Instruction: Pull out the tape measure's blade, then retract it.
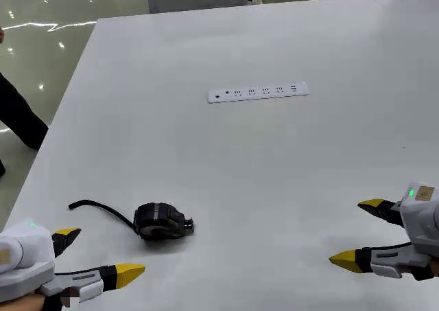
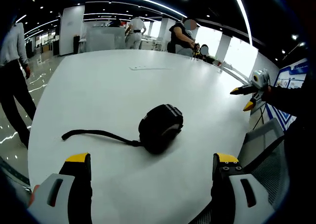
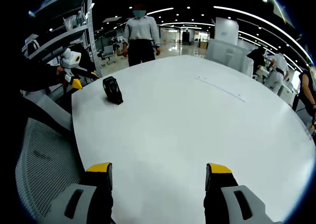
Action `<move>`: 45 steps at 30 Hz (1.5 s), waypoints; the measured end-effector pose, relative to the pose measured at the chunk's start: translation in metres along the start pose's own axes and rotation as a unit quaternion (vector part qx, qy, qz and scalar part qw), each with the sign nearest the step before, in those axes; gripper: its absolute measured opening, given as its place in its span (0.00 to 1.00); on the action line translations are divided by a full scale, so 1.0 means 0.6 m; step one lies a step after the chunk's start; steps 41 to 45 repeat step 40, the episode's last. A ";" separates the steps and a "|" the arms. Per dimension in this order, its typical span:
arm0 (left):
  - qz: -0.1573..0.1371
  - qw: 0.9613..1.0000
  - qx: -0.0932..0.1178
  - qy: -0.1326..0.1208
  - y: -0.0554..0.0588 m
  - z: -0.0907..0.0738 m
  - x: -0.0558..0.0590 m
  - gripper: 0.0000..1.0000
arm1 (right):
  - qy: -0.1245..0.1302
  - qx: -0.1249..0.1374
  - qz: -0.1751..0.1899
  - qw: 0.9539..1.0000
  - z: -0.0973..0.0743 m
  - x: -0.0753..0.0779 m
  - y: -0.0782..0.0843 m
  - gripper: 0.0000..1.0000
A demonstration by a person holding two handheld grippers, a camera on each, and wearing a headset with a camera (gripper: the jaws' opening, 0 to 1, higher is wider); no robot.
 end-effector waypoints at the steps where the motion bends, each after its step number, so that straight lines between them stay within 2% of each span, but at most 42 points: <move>1: 0.003 1.000 -0.003 -0.002 0.001 -0.001 -0.002 0.99 | 0.001 0.001 0.002 1.000 -0.004 0.000 0.003 0.79; 4: 0.009 1.000 -0.002 -0.003 -0.001 -0.008 -0.005 0.99 | 0.000 0.006 0.014 1.000 -0.016 -0.002 0.014 0.85; 7: 0.019 1.000 -0.008 -0.003 0.001 -0.010 -0.010 0.99 | 0.005 0.016 0.046 0.999 -0.030 0.000 0.022 0.88; 12: 0.019 1.000 -0.017 0.004 -0.001 -0.015 -0.013 0.99 | 0.018 0.018 0.042 0.999 -0.048 0.008 0.030 0.91; 19: 0.003 1.000 -0.007 0.011 -0.013 -0.024 -0.021 0.99 | 0.028 0.010 0.046 0.999 -0.061 0.013 0.041 0.91; 22: 0.009 1.000 -0.005 0.006 -0.013 -0.026 -0.026 0.99 | 0.030 0.010 0.048 0.998 -0.063 0.013 0.043 0.91; 25: 0.015 1.000 -0.002 0.004 -0.011 -0.028 -0.030 0.99 | 0.034 0.006 0.045 0.998 -0.068 0.009 0.048 0.92; 26: 0.017 1.000 -0.008 0.004 -0.007 -0.030 -0.031 0.99 | 0.035 0.008 0.046 0.998 -0.071 0.006 0.048 0.92; 34: 0.018 1.000 -0.018 0.000 0.011 -0.035 -0.033 0.99 | 0.040 0.005 0.045 0.998 -0.077 0.008 0.055 0.92; 45: 0.020 1.000 -0.020 0.004 0.012 -0.038 -0.031 0.99 | 0.039 0.002 0.047 0.998 -0.082 0.007 0.061 0.93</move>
Point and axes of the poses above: the centre of the closed fingertips' face, and the gripper's own axes: z roughly forward along the fingers, x roughly to its right, y roughly out of its underside, the point moved 3 cm from there along -z, roughly backward along the fingers, and after that the axes turned 15 degrees about -y, right-handed, at the moved point
